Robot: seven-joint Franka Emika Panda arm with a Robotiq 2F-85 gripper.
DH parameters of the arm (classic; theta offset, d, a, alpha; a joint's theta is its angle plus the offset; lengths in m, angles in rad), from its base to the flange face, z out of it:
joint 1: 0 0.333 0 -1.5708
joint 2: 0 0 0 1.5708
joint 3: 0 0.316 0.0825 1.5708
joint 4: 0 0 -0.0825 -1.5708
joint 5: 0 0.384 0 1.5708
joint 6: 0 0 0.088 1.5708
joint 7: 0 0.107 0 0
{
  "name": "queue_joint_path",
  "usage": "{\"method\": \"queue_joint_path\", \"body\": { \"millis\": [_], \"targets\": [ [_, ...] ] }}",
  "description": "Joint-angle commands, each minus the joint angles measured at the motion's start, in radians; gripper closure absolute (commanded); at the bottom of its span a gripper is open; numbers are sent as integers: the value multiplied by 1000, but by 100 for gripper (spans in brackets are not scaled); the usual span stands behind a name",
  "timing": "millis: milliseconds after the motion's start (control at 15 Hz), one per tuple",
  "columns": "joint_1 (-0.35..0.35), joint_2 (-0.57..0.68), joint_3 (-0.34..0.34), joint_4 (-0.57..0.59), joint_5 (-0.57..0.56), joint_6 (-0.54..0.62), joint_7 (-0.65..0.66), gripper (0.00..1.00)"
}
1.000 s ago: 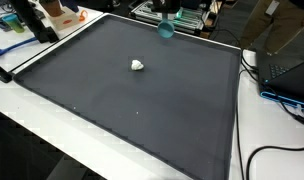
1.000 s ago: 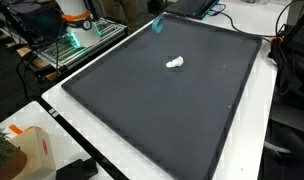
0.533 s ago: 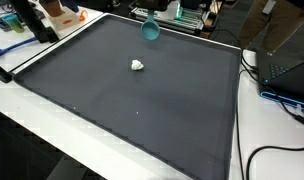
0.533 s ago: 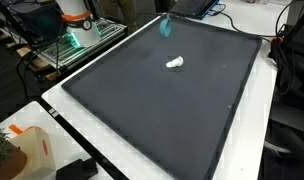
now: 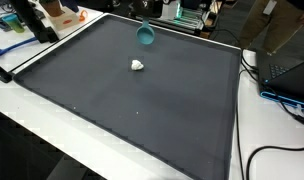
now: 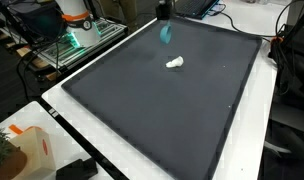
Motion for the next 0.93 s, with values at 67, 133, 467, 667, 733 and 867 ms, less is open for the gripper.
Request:
{"method": "queue_joint_path", "body": {
  "millis": [67, 133, 467, 667, 733, 867],
  "targets": [
    [1, 103, -42, 33, 3, 87, -135, 78],
    [0, 123, -49, 42, 6, 97, -163, 78],
    [-2, 143, -52, 46, 6, 88, -180, 78],
    [-6, 179, -50, 47, -13, 143, -166, 78],
    [-6, 192, -50, 48, -15, 155, -163, 78],
    [-5, 211, -50, 45, -12, 187, -164, 78]
  ]
}}
